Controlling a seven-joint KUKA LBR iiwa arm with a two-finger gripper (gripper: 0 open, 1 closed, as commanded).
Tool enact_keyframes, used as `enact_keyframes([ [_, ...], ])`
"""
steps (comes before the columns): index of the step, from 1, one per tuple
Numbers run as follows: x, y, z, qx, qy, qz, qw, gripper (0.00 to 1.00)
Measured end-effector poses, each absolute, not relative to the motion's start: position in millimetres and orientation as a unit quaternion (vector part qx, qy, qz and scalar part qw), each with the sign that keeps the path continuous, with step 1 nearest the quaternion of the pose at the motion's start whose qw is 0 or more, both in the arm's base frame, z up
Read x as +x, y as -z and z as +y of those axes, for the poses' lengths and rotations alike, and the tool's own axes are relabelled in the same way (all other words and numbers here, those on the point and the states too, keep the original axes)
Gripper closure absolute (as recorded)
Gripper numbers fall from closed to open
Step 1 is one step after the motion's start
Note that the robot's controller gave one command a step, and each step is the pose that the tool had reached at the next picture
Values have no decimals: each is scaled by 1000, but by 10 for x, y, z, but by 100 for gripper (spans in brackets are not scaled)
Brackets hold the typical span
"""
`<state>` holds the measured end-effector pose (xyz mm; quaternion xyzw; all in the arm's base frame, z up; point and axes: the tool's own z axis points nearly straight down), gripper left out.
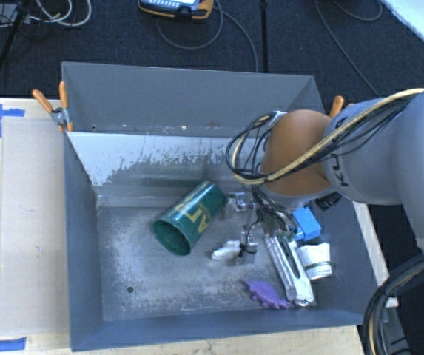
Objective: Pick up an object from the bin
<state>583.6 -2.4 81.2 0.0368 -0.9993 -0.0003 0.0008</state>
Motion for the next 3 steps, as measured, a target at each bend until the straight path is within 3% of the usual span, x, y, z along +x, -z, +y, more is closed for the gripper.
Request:
enact_keyframes([
  [1, 6053, -759, 185, 73, 1, -997, 2, 0],
  [2, 6099, -701, 348, -88, 0, -996, 1, 100],
  [3, 6099, -701, 348, -87, 0, -996, 1, 100],
])
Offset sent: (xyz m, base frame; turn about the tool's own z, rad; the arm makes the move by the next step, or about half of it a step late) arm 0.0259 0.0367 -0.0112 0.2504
